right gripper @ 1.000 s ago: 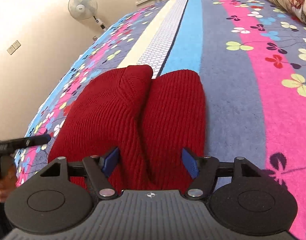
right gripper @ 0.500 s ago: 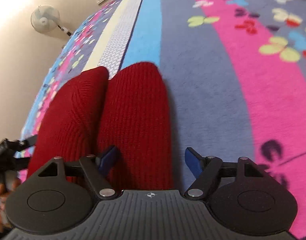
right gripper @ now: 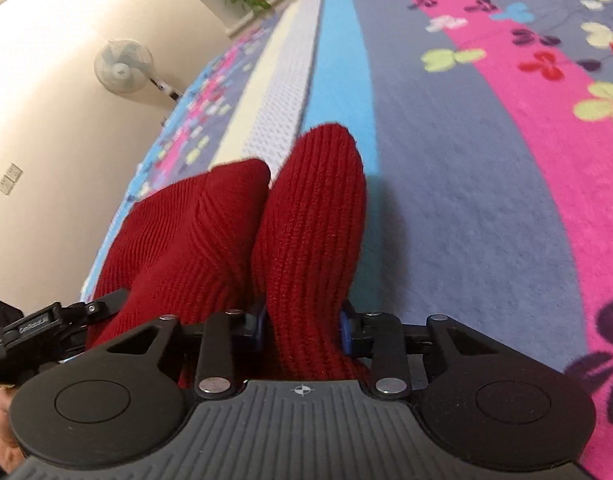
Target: Fold small clothes
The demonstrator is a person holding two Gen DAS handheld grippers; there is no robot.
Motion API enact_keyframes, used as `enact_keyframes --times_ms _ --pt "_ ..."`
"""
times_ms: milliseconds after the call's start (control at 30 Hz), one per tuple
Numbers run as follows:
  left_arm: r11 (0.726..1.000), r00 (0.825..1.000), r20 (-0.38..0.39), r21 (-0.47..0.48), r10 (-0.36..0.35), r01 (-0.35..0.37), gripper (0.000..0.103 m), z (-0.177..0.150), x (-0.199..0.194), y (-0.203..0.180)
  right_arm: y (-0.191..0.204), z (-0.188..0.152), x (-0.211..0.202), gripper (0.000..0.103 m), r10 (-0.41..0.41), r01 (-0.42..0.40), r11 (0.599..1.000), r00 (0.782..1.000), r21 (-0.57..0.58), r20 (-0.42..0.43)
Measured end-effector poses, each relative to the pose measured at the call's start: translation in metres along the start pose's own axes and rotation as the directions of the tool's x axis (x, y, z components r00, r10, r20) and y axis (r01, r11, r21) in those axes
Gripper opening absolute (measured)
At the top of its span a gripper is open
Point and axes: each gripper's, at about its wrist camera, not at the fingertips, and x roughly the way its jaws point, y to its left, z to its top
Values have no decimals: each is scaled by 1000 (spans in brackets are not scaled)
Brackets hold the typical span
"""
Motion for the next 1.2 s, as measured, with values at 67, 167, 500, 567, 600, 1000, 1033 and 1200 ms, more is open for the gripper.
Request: enact_keyframes --times_ms 67,167,500,567,600,1000,1033,1200 --pt "998 998 60 52 33 -36 58 7 -23 -3 23 -2 4 30 22 -18 993 999 -114 37" --pt "993 987 147 94 60 -74 58 18 -61 8 48 -5 15 29 113 -102 984 991 -150 72" --pt "957 913 287 -103 291 -273 76 32 -134 92 130 -12 57 40 224 -171 932 965 -318 138" --pt "955 914 277 -99 297 -280 76 29 -145 92 131 -14 70 42 106 -65 935 989 -349 100" --pt "960 923 267 -73 278 -269 76 27 -148 88 128 -14 71 42 75 -37 939 992 -343 99" --pt "837 939 58 437 338 -328 85 -39 -101 11 132 -30 81 57 67 -91 911 995 -401 -72" --pt "861 950 66 405 307 -306 85 -38 -111 9 129 -30 80 57 88 -113 922 993 -369 -84" --pt "865 937 16 379 348 -328 86 -47 -110 9 120 -30 65 56 186 -204 917 979 -343 -85"
